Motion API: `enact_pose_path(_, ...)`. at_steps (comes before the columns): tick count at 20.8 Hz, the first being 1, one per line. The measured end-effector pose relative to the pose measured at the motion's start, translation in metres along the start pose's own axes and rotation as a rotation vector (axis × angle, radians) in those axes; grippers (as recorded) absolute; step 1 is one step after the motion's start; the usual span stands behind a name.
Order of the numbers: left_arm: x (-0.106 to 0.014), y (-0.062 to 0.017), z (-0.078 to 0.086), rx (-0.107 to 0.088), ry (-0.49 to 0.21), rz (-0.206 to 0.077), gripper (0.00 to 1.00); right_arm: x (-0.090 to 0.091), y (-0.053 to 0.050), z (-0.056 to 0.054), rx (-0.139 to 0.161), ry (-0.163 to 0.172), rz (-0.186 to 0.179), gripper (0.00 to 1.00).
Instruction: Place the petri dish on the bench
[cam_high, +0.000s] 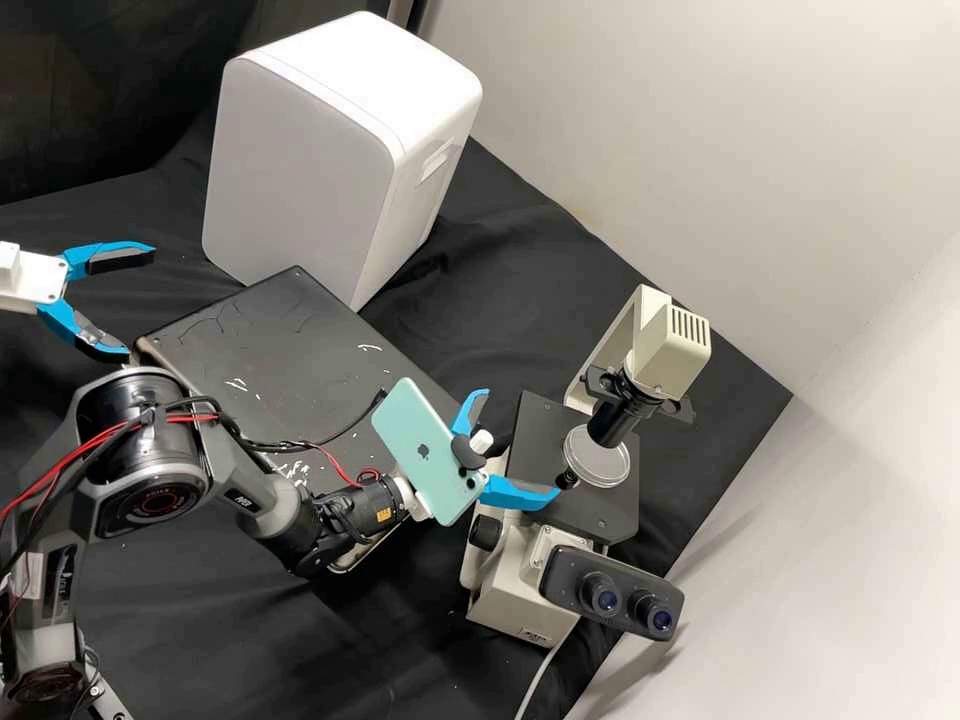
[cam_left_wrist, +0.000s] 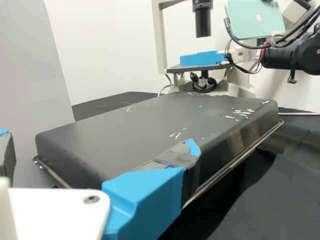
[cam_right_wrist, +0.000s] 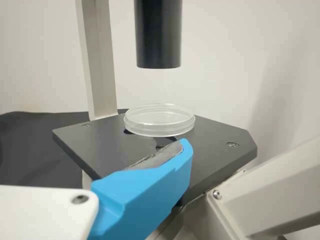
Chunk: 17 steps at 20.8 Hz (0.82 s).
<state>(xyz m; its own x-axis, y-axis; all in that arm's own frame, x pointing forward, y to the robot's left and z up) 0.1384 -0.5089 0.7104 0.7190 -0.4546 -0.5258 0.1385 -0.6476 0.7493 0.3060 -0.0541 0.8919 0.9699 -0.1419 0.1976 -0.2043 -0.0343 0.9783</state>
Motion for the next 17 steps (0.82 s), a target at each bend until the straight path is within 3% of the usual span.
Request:
enact_pose_path(5,0.001,-0.0019,0.000,0.001,0.002,-0.010,1.00,0.007,0.011,0.003,0.002,-0.022,0.020,1.00)
enact_pose_path(9,0.001,-0.0019,0.000,0.003,0.003,-0.010,1.00,0.019,0.014,0.007,0.008,-0.035,0.020,1.00)
enact_pose_path(12,0.001,-0.0021,0.002,0.023,-0.002,-0.011,1.00,0.033,0.015,0.010,0.005,-0.040,0.019,1.00)
enact_pose_path(17,0.002,-0.0048,0.001,0.021,0.001,-0.027,1.00,0.052,0.008,0.018,-0.023,-0.061,-0.006,1.00)
